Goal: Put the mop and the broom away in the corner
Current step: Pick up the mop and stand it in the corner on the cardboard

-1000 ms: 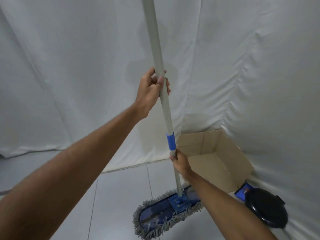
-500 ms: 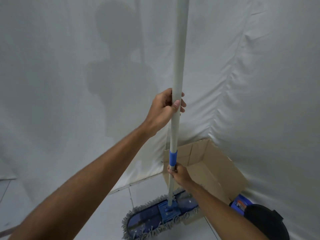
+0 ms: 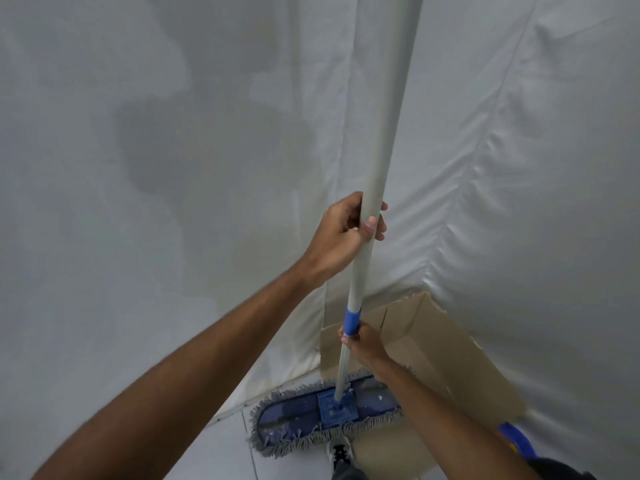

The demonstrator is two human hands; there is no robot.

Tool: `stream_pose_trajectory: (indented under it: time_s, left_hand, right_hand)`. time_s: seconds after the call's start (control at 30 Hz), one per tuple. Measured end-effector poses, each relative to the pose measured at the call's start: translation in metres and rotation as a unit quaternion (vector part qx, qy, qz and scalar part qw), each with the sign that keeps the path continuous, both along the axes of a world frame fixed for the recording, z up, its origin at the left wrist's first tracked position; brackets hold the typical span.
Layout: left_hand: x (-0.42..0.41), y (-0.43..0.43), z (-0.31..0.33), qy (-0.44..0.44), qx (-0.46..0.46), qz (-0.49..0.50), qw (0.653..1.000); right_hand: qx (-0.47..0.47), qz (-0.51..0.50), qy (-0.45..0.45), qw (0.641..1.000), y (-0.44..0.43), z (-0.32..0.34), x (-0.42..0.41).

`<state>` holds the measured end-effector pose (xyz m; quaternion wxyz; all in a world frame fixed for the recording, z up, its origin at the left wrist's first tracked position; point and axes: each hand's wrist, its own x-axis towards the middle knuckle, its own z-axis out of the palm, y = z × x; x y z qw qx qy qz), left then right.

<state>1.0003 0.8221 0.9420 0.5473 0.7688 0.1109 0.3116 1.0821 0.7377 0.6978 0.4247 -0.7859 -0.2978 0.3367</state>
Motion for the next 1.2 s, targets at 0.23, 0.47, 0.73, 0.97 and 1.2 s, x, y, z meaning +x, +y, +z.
stream_pose_trajectory:
  time_s: [0.23,0.47,0.73,0.97,1.2]
  left_hand:
    - [0.119,0.084,-0.057,0.065,-0.004,0.048,0.997]
    - [0.222,0.142,-0.134,0.151,-0.065,0.074,0.984]
    - [0.285,0.182,-0.190,0.229,-0.106,0.090,0.964]
    - [0.304,0.200,-0.212,0.249,-0.121,0.125,0.953]
    - [0.306,0.222,-0.215,0.260,-0.122,0.143,0.947]
  right_hand:
    - [-0.072,0.021,0.027,0.997,0.082,-0.047,0.121]
    - [-0.134,-0.013,0.047,0.990,0.141,-0.103,0.220]
    - [-0.129,-0.109,0.044,0.985,0.182,-0.143,0.271]
    - [-0.131,-0.115,0.063,0.983,0.201,-0.155,0.283]
    - [-0.130,-0.086,0.039,0.987,0.216,-0.147,0.287]
